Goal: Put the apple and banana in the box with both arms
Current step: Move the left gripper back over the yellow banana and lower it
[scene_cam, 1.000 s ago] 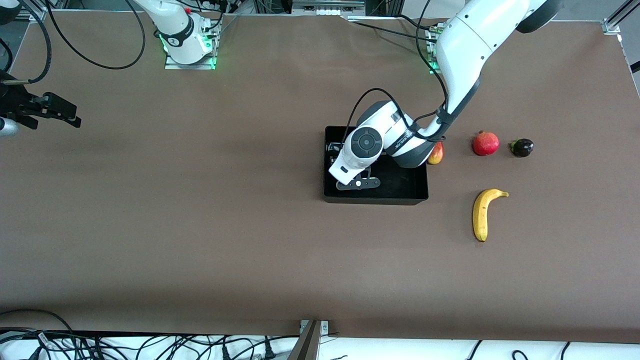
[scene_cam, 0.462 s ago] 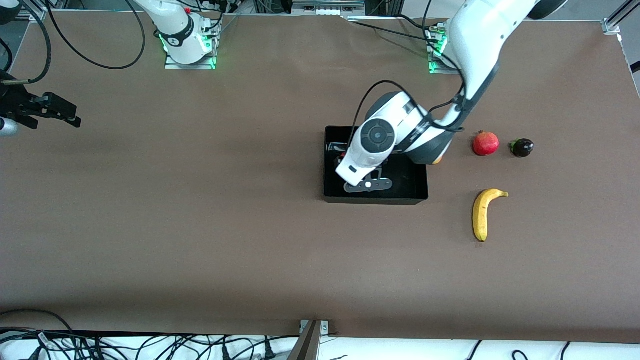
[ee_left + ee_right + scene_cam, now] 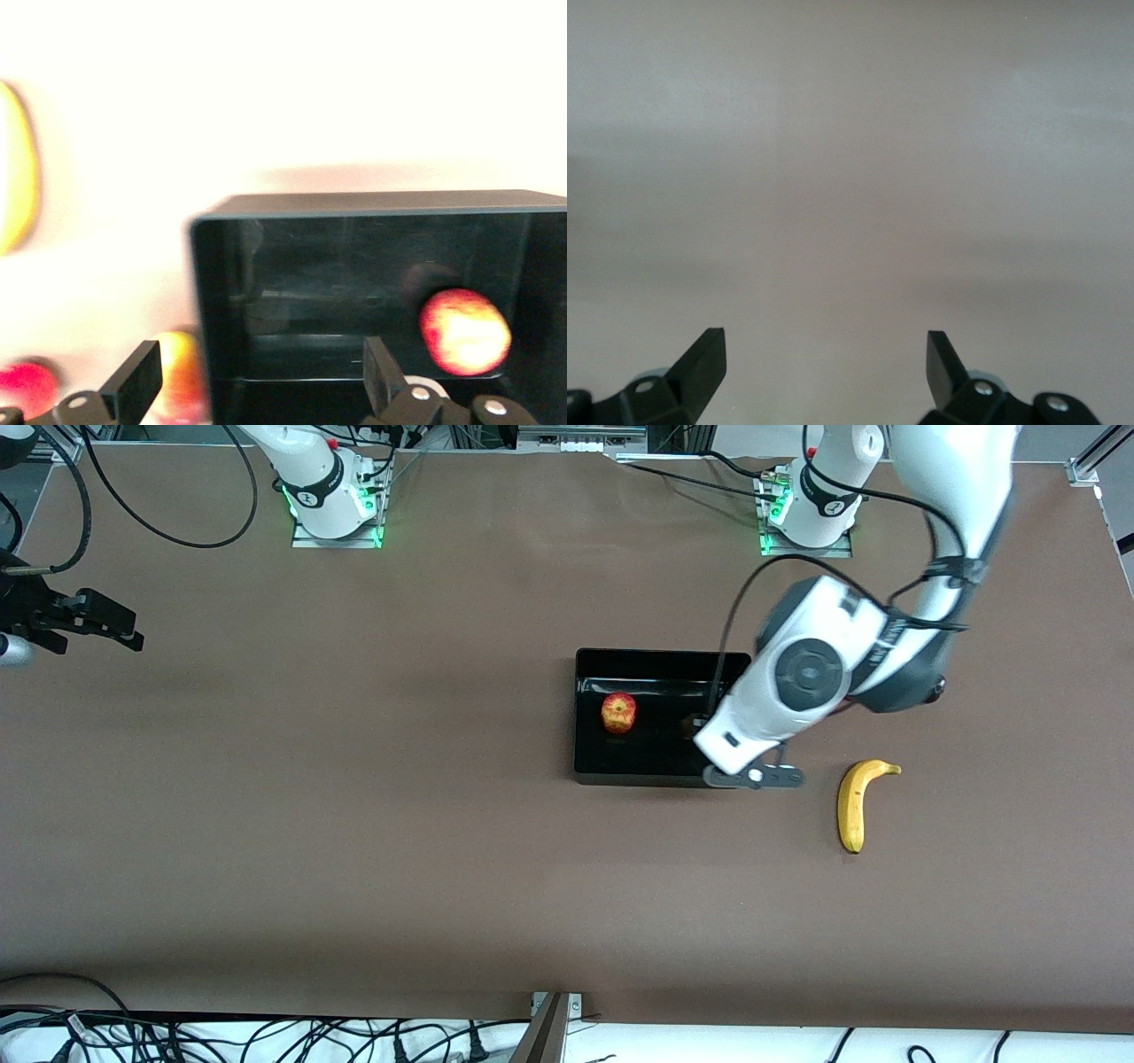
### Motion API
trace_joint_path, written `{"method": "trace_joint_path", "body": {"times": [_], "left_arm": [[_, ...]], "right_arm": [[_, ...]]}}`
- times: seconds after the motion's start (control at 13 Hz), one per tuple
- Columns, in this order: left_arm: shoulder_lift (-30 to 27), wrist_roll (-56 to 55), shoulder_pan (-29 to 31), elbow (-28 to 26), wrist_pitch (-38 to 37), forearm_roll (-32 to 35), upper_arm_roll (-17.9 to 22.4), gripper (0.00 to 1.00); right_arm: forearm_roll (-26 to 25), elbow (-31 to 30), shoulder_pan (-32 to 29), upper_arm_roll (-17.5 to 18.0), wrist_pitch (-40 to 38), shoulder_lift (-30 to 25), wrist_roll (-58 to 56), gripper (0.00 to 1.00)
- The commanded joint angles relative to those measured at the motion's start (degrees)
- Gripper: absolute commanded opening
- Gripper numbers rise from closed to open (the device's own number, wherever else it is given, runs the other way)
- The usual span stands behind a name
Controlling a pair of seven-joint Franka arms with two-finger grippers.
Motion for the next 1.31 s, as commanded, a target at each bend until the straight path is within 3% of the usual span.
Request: {"method": "trace_joint_path", "body": {"times": [0.0, 0.38, 0.54, 0.77, 1.08, 1.23], "left_arm": [[-5.2, 9.5, 6.5, -3.0, -1.9, -1.1, -1.0, 1.0], [-7.4, 21.7, 14.8, -5.2, -3.7, -1.3, -0.9, 1.0], [-9.9, 22.5, 14.8, -11.4, 1.6, -1.4, 0.4, 1.0], [-13.1, 22.8, 9.6, -19.7, 10.5, -1.4, 9.6, 1.0], [-10.1, 33.0, 5.6, -27.6, 28.8, -5.8, 20.4, 1.0], [-7.3, 34.0, 5.3, -27.9, 32.1, -7.2, 20.8, 1.0]], "right_arm": [[1.0, 0.7, 0.0, 0.0, -0.9, -0.1, 0.6, 1.0], [1.0, 0.7, 0.0, 0.0, -0.9, -0.1, 0.6, 1.0], [1.0, 0.7, 0.0, 0.0, -0.9, -0.1, 0.6, 1.0], [1.0, 0.7, 0.0, 0.0, -0.9, -0.1, 0.6, 1.0], [1.1, 0.7, 0.0, 0.0, -0.9, -0.1, 0.5, 1.0], [1.1, 0.7, 0.0, 0.0, -0.9, -0.1, 0.5, 1.0]]}}
